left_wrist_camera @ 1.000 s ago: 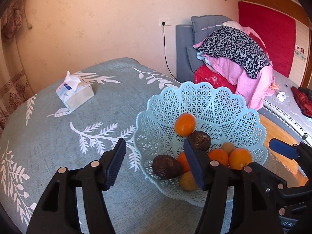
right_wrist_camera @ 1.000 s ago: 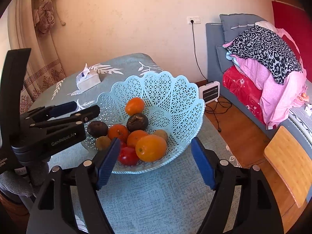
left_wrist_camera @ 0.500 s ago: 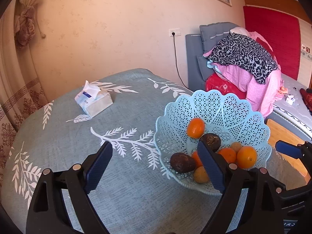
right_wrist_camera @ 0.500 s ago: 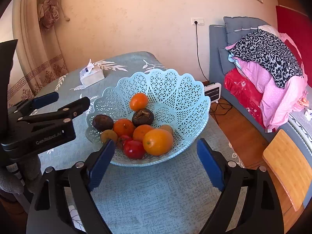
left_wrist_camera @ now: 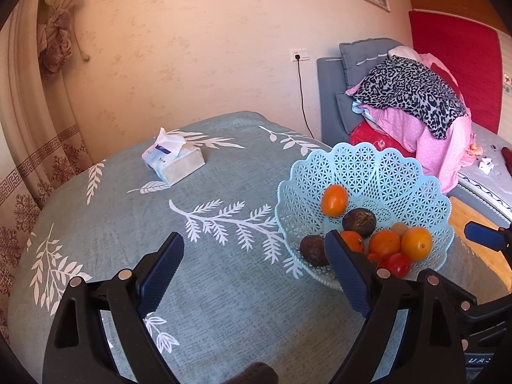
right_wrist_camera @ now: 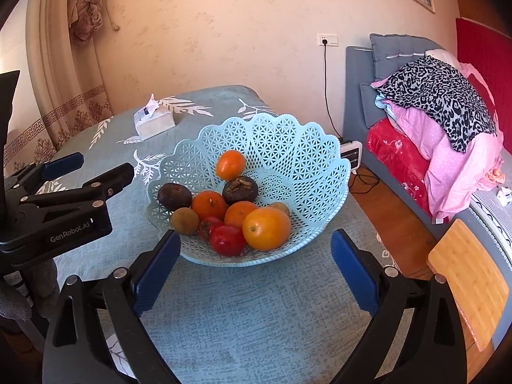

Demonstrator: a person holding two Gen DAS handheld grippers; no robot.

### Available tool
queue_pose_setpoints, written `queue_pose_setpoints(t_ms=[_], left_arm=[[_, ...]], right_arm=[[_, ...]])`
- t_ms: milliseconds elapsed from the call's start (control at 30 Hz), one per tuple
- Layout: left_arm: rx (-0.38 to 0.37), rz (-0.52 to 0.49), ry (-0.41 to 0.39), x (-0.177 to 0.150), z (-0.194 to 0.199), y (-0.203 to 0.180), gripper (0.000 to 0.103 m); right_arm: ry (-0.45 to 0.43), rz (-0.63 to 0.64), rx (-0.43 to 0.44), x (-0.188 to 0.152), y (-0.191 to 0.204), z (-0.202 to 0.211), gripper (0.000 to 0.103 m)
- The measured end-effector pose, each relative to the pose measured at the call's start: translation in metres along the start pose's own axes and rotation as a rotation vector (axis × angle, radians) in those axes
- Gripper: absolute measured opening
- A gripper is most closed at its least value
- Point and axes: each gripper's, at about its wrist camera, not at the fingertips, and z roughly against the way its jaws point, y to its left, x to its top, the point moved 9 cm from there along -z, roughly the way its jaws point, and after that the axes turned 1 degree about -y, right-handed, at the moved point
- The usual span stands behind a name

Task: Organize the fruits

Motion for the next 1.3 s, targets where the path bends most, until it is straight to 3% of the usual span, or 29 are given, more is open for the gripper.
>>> queue_pose_setpoints(t_ms=[767, 833, 1300], left_arm=[[0.049, -0.019, 0.019, -0.013, 0.010, 0.002, 0.092], [0.061, -0.023, 0.027, -0.014, 0.009, 0.002, 0.098], [0.095, -0.061, 0.044, -0.018, 0.006, -0.003, 0.098]], right_arm=[[-0.010, 0.051, -0.024, -0.002, 0.009, 0.005, 0.097], [-0.010, 0.053, -0.025, -0.002, 0.008, 0.005, 0.097], [0.003, 0.051, -0.028, -0.007, 0.006, 0.003, 0.098]])
